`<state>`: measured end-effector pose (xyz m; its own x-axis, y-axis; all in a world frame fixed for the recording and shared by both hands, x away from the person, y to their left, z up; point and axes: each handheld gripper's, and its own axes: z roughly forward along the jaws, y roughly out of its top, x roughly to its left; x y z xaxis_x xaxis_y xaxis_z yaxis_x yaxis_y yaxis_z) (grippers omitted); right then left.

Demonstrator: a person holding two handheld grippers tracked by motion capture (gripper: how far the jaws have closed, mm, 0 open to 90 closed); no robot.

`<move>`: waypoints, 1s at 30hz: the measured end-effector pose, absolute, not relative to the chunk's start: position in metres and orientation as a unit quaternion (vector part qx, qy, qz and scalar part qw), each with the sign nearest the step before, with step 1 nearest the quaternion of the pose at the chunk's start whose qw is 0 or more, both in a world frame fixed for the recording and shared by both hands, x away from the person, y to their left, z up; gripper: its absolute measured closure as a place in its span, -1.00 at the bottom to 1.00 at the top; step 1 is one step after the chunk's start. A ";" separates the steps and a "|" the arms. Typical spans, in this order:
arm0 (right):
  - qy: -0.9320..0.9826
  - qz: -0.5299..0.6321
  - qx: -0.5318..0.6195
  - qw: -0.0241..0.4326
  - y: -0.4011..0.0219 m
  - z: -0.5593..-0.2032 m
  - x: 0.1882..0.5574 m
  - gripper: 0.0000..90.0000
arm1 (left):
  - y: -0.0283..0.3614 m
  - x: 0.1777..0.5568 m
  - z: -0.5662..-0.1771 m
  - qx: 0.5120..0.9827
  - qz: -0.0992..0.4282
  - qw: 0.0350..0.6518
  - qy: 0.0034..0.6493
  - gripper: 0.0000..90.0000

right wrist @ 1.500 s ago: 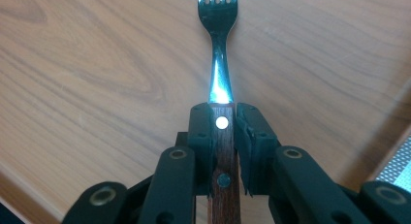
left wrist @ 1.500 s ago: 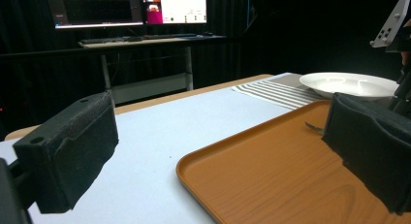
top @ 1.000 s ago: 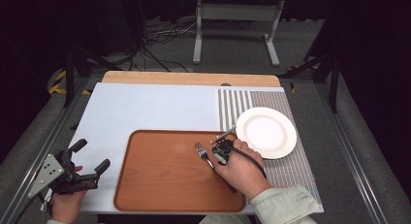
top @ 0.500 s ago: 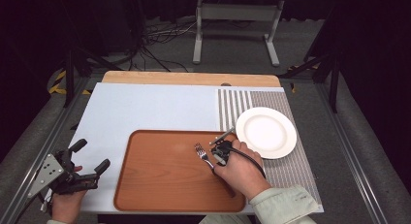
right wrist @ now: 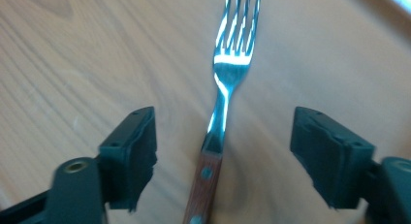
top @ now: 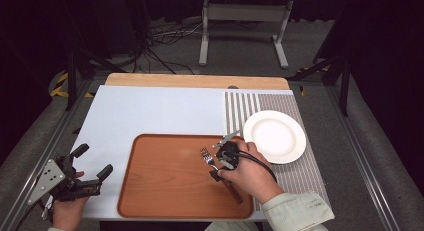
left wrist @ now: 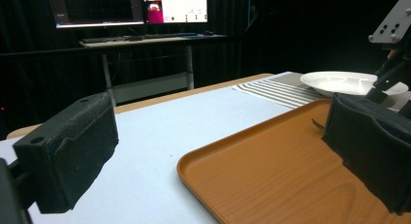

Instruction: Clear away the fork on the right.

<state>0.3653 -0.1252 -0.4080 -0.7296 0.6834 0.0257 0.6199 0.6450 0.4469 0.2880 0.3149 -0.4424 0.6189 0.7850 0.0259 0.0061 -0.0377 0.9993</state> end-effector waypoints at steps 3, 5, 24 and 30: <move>0.911 0.237 0.329 0.076 -0.123 -0.405 0.368 -0.27 | 0.316 0.287 -0.442 0.649 0.314 0.622 0.305 -1.00; 0.915 0.244 0.313 0.078 -0.121 -0.404 0.370 -0.17 | 0.316 0.287 -0.442 0.649 0.314 0.622 0.305 -1.00; 0.934 0.274 0.216 0.072 -0.099 -0.422 0.395 1.00 | 0.317 0.287 -0.442 0.649 0.315 0.622 0.304 -1.00; 0.936 0.276 0.207 0.073 -0.095 -0.427 0.398 1.00 | 0.317 0.287 -0.442 0.648 0.316 0.623 0.305 -1.00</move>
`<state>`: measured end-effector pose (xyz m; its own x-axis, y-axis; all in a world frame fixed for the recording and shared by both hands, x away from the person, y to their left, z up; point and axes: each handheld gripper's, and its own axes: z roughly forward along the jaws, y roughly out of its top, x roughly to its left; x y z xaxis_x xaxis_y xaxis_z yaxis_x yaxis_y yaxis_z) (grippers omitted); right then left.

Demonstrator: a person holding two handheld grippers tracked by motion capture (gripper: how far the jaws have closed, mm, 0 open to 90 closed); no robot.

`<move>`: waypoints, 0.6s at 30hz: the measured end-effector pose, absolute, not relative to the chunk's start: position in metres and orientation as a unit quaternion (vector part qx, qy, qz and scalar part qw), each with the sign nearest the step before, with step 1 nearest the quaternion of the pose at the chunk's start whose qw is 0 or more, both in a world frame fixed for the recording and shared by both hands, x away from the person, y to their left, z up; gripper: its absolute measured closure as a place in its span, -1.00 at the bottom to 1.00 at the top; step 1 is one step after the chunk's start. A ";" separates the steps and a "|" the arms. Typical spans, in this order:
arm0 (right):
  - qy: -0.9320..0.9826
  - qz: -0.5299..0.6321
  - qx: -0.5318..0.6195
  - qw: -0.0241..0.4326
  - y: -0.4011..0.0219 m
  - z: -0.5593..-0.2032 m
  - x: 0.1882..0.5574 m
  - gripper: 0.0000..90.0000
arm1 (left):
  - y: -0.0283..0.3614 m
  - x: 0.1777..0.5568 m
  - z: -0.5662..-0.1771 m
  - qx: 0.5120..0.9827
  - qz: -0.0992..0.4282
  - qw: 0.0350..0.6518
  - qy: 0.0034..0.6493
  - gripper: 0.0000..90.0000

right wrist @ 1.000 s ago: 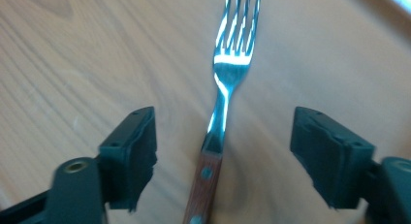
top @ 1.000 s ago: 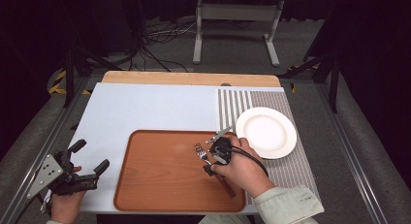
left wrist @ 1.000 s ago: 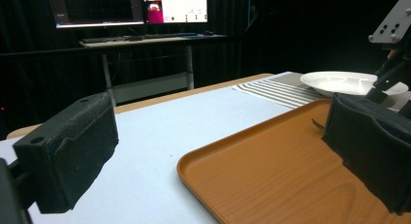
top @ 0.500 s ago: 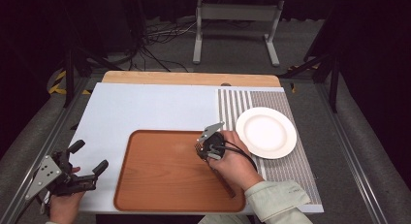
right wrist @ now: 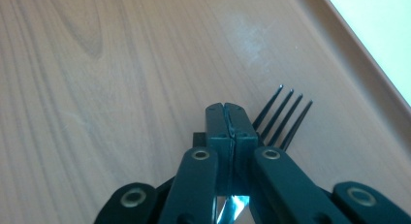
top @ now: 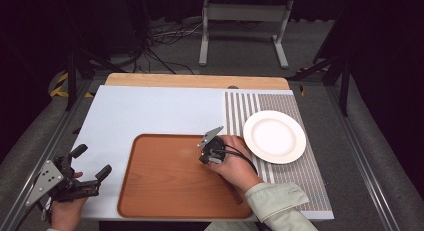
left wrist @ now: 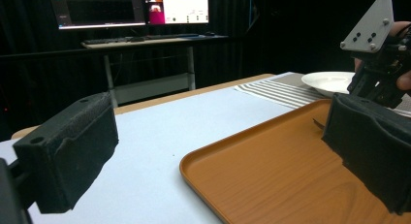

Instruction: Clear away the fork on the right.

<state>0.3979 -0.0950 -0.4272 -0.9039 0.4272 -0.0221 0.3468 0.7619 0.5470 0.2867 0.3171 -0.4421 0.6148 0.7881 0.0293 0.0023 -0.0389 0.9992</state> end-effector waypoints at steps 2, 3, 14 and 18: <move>0.936 0.277 0.207 0.074 -0.095 -0.429 0.399 1.00 | 0.317 0.287 -0.442 0.648 0.315 0.623 0.305 -1.00; 0.935 0.278 0.206 0.075 -0.095 -0.430 0.400 1.00 | 0.317 0.287 -0.442 0.648 0.315 0.623 0.305 -1.00; 0.936 0.272 0.212 0.072 -0.095 -0.437 0.404 1.00 | 0.317 0.287 -0.443 0.649 0.313 0.623 0.305 -1.00; 0.936 0.271 0.212 0.075 -0.095 -0.437 0.405 1.00 | 0.317 0.287 -0.443 0.648 0.313 0.623 0.306 -1.00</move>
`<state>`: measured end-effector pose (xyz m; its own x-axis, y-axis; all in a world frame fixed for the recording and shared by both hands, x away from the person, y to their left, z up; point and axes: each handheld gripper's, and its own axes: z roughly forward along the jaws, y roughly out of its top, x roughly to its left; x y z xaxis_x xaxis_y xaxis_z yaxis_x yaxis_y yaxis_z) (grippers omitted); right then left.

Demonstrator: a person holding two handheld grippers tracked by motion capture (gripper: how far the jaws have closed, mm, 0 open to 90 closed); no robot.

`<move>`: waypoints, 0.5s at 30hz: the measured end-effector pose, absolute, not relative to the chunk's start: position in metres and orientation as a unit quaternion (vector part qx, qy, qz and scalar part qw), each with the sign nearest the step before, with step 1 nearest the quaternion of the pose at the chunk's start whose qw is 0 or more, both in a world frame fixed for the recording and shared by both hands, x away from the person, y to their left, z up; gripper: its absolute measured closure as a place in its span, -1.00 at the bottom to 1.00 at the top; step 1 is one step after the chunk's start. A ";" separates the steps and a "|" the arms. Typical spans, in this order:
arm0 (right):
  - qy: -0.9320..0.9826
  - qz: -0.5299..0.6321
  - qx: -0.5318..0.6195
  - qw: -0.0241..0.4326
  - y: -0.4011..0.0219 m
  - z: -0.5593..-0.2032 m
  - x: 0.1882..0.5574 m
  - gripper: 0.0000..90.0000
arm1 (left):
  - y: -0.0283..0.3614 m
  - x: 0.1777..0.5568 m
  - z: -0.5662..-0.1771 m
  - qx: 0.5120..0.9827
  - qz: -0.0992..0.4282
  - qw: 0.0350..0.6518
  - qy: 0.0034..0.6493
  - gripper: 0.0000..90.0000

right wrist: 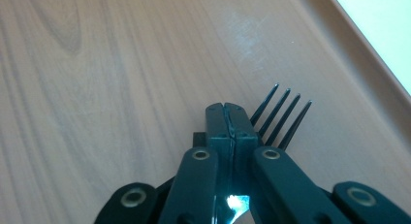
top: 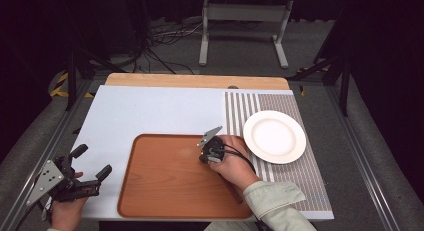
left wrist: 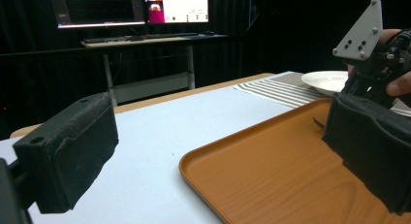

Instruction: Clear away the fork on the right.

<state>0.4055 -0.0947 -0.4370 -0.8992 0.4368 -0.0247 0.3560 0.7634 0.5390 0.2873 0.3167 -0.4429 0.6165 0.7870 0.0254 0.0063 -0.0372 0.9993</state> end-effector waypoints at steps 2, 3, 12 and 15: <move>0.935 0.270 0.215 0.077 -0.095 -0.437 0.406 1.00 | 0.317 0.287 -0.443 0.648 0.313 0.623 0.306 -1.00; 0.935 0.271 0.216 0.076 -0.096 -0.437 0.407 1.00 | 0.317 0.287 -0.443 0.648 0.313 0.623 0.306 -1.00; 0.930 0.269 0.235 0.084 -0.107 -0.436 0.413 1.00 | 0.317 0.287 -0.443 0.649 0.313 0.622 0.306 -1.00; 0.929 0.267 0.241 0.086 -0.112 -0.436 0.416 1.00 | 0.317 0.287 -0.443 0.649 0.314 0.622 0.306 -1.00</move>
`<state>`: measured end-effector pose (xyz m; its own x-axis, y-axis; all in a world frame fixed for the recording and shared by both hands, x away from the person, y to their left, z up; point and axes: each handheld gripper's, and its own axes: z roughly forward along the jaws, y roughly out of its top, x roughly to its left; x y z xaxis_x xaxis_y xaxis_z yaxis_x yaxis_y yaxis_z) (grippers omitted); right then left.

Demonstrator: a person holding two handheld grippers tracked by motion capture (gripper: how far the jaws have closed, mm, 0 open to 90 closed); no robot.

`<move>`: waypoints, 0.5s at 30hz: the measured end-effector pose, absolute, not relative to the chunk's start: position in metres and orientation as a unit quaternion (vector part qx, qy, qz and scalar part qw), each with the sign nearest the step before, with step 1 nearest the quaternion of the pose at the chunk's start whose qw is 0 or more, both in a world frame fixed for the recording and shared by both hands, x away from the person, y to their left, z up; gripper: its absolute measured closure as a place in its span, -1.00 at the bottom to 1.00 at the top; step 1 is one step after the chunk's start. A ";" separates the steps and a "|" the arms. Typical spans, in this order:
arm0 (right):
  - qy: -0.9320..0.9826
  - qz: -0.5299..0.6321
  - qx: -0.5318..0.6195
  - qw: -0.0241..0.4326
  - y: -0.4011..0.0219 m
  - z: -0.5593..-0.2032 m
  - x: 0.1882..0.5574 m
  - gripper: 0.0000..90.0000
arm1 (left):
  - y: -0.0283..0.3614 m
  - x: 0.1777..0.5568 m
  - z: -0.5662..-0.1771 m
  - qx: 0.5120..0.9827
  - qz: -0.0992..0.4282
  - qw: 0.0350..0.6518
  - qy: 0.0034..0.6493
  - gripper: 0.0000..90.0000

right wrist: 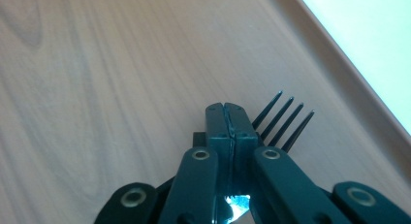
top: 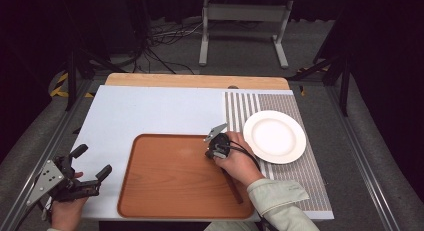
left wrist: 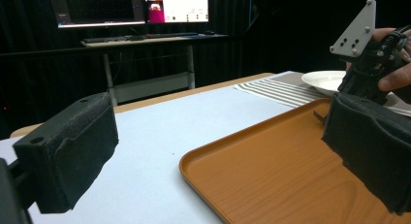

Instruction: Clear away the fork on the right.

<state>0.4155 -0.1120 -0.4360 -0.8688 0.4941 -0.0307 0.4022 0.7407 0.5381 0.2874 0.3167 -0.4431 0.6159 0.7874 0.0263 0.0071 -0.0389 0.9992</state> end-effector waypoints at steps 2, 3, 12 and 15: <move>0.929 0.266 0.243 0.088 -0.113 -0.436 0.416 1.00 | 0.317 0.287 -0.443 0.649 0.314 0.622 0.306 -1.00; 0.929 0.264 0.243 0.090 -0.115 -0.436 0.417 1.00 | 0.317 0.287 -0.443 0.649 0.314 0.622 0.306 -1.00; 0.924 0.261 0.263 0.095 -0.127 -0.435 0.421 1.00 | 0.317 0.287 -0.443 0.649 0.314 0.622 0.306 -1.00; 0.923 0.258 0.267 0.100 -0.130 -0.434 0.422 1.00 | 0.317 0.287 -0.443 0.649 0.314 0.622 0.306 -1.00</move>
